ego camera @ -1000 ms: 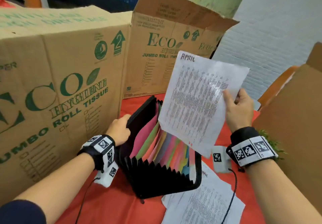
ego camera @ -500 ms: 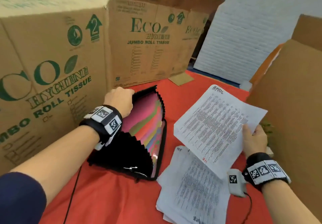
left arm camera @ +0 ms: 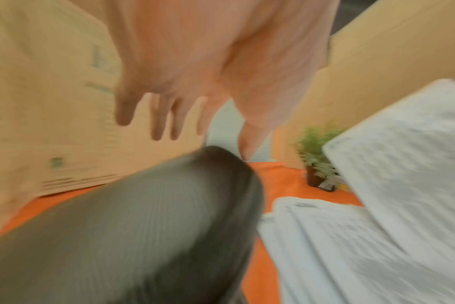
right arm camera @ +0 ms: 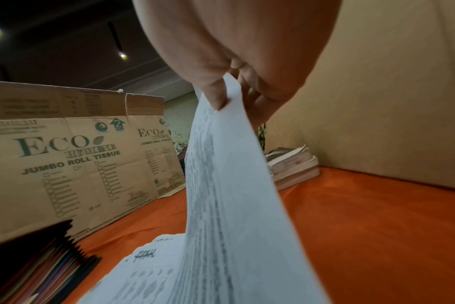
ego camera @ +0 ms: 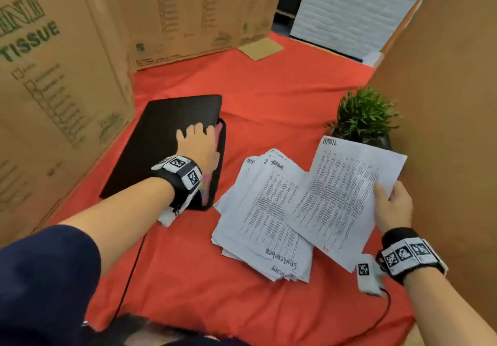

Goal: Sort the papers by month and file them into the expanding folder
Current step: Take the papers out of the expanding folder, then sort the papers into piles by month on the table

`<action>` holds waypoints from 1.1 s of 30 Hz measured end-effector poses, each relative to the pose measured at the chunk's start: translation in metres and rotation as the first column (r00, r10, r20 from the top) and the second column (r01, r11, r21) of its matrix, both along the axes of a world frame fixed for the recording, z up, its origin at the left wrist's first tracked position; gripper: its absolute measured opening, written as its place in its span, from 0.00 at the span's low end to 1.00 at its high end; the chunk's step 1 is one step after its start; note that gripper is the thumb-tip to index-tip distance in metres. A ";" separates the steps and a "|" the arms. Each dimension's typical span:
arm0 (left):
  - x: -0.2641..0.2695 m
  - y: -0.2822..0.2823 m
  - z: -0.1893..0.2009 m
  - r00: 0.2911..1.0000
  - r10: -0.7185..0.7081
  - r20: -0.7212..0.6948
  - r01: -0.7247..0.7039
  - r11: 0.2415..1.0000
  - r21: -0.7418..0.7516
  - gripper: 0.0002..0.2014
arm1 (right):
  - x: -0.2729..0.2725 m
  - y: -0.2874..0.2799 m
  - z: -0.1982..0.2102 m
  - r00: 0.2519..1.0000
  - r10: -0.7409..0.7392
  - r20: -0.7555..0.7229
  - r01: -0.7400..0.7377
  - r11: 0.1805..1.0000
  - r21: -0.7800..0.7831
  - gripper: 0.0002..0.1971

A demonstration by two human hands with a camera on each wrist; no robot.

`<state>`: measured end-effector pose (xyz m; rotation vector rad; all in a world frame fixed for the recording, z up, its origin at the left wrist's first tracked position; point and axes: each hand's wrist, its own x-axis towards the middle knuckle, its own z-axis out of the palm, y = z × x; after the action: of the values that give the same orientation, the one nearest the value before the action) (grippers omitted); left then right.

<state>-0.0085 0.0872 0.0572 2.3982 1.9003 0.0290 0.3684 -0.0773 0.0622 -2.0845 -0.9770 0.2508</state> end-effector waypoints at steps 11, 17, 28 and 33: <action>0.074 -0.161 -0.059 0.550 -0.835 0.002 0.768 0.505 -0.394 0.53 | 0.031 -0.013 -0.003 1.000 -0.020 -0.016 0.021 0.999 0.028 0.12; 0.081 -0.142 -0.061 0.668 -0.744 -0.012 0.730 0.658 -0.186 0.13 | 0.029 -0.011 0.016 0.999 0.042 -0.015 -0.040 0.995 0.091 0.11; 0.075 -0.078 -0.029 0.870 -0.492 -0.036 0.492 0.871 0.000 0.09 | 0.007 0.006 0.091 0.926 0.345 0.151 -0.358 0.932 0.064 0.08; 0.065 -0.042 0.010 0.832 -0.346 0.434 0.219 0.923 0.315 0.12 | 0.001 0.012 0.132 0.858 0.483 0.175 -0.478 0.875 -0.072 0.12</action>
<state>0.0565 0.0448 0.0677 2.4849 1.3664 0.8199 0.3691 -0.0656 0.1945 -1.8782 -1.6199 0.3239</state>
